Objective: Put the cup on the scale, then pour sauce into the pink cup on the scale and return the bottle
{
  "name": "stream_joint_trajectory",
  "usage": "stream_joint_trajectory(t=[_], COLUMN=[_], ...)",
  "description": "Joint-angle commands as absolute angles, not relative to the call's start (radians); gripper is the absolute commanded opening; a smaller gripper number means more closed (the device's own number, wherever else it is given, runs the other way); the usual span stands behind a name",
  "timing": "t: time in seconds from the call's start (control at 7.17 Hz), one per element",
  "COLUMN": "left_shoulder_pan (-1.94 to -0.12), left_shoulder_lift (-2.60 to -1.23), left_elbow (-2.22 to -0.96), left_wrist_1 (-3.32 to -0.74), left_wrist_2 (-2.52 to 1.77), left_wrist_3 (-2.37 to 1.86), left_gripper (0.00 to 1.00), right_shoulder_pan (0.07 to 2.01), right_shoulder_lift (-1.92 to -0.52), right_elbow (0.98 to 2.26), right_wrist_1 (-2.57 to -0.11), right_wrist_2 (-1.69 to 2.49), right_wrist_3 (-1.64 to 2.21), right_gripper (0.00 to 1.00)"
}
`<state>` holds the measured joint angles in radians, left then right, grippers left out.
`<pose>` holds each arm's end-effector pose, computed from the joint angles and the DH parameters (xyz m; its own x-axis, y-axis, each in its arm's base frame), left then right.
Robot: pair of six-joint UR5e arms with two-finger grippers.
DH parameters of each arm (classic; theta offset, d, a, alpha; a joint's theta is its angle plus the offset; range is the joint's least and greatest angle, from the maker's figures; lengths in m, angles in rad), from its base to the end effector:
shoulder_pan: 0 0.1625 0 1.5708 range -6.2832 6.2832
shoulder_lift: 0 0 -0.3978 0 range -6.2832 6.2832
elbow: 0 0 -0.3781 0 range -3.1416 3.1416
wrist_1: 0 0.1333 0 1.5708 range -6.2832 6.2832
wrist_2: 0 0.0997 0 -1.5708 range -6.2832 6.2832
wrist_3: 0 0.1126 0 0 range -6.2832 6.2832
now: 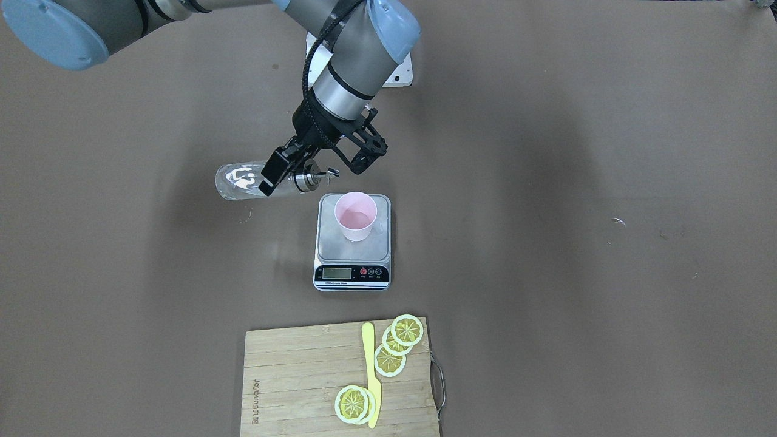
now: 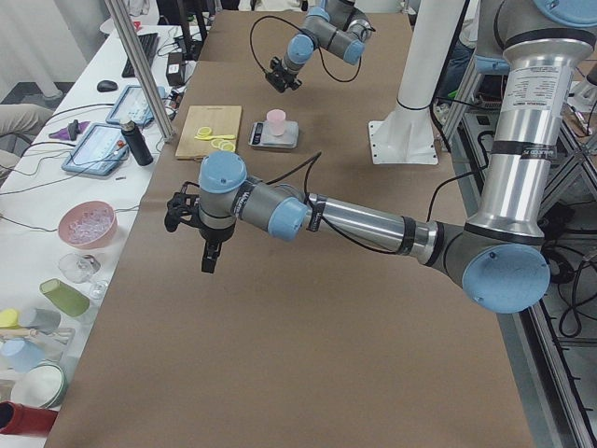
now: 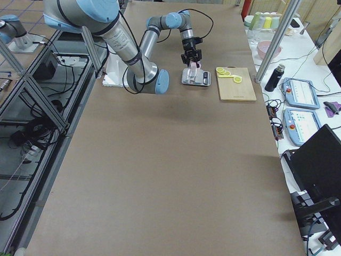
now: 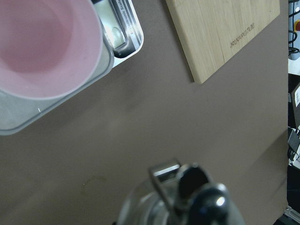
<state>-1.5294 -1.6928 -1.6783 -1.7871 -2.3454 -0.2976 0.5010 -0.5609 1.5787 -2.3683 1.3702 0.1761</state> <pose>-0.0321 -0.5430 0.5009 0.6817 0.0520 -0.7298 0.1700 0.9589 0.2272 -0.5013 -0.4521 0.1383 0.6509 -0.7435 -0.1532 0.7535 0.6084 0.2492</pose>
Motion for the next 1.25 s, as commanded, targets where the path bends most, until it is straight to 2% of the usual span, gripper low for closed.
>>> stream_joint_trajectory(t=[0.0, 0.42, 0.7, 1.11], left_shoulder_pan=[-1.529, -1.529, -1.529, -1.528], left_shoulder_lift=[-1.692, -1.692, -1.692, -1.694], left_elbow=[-1.680, -1.680, -1.680, -1.680], left_wrist_1=[-1.787, -1.787, -1.787, -1.786], left_wrist_2=[-2.345, -2.347, -2.347, -2.347], left_wrist_3=[-0.298, -0.301, -0.301, -0.310], left_gripper=[0.97, 0.97, 0.97, 0.98], right_shoulder_pan=[0.512, 0.512, 0.512, 0.512], right_shoulder_lift=[-0.536, -0.517, -0.465, -0.472], right_elbow=[1.521, 1.474, 1.384, 1.384], right_wrist_1=[-2.368, -2.368, -2.375, -2.413], right_wrist_2=[1.368, 1.370, 1.368, 1.336], right_wrist_3=[0.149, 0.126, 0.117, 0.115], right_gripper=[0.00, 0.00, 0.00, 0.00])
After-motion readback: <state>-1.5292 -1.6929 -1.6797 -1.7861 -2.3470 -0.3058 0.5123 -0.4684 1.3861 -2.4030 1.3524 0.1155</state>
